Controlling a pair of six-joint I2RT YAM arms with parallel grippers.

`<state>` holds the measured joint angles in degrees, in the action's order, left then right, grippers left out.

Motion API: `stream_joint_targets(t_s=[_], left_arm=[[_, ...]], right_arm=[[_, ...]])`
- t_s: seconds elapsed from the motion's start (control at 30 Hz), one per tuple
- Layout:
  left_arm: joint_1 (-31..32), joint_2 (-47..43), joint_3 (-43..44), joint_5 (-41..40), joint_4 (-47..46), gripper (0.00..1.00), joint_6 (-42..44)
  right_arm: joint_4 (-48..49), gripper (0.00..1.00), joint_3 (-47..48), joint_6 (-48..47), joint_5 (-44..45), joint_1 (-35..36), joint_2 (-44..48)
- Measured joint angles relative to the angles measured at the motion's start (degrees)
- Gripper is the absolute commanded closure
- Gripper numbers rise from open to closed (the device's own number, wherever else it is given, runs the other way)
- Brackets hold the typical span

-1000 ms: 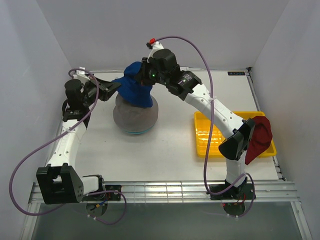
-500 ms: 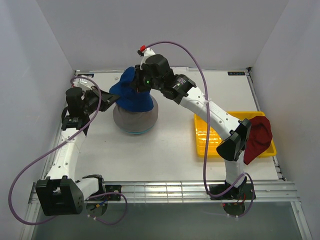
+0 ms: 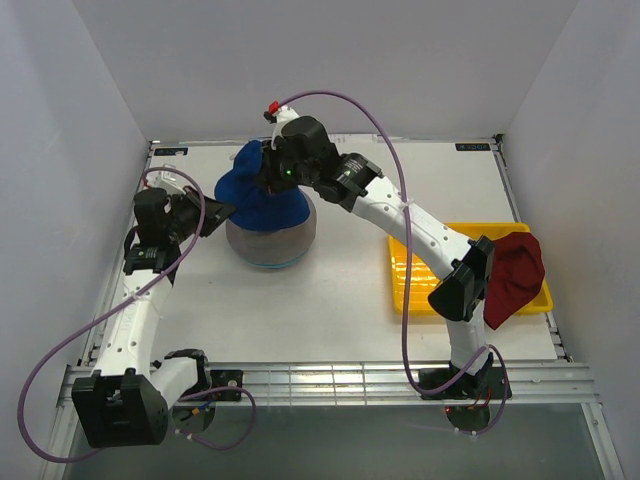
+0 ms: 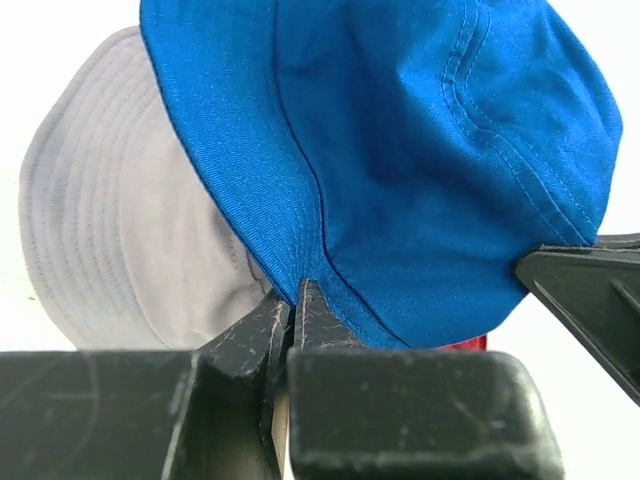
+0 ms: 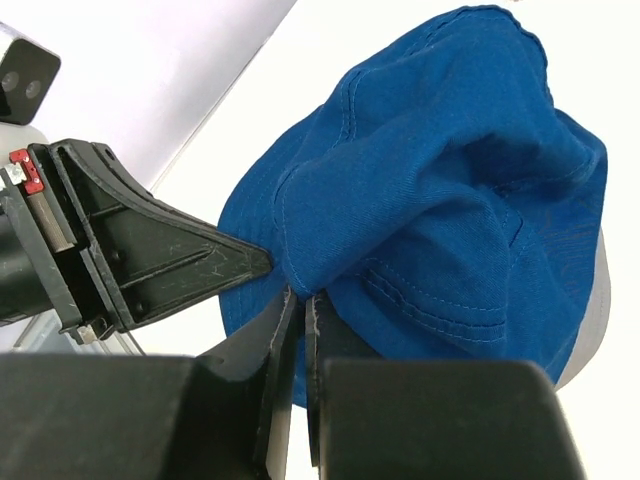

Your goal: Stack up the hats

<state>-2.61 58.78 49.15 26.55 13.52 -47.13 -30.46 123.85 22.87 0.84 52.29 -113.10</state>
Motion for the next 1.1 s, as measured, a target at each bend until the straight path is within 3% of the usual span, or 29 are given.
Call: stream_joint_targets(t_s=[0.67,0.9,1.03,1.1], left_arm=[[0.0,-1.8,-4.7,-4.5,2.0,0.88,2.3],[0.0,-1.9,-5.0,-4.9,2.0,0.87,3.0],[0.0,-1.9,-5.0,-5.0,2.0,0.82,3.4],[0.0,-1.9,-5.1,-5.0,2.1,0.75,3.6]], right_arm=[[-1.2,0.56,0.0,-1.5,-0.1,0.2,-0.8],[-1.3,0.53,-3.0,0.2,-1.6,-2.4,1.9],[-1.2,0.52,-9.8,3.0,-6.4,-8.3,6.6],[-0.9,0.52,-13.9,4.4,-9.0,-12.1,8.9]])
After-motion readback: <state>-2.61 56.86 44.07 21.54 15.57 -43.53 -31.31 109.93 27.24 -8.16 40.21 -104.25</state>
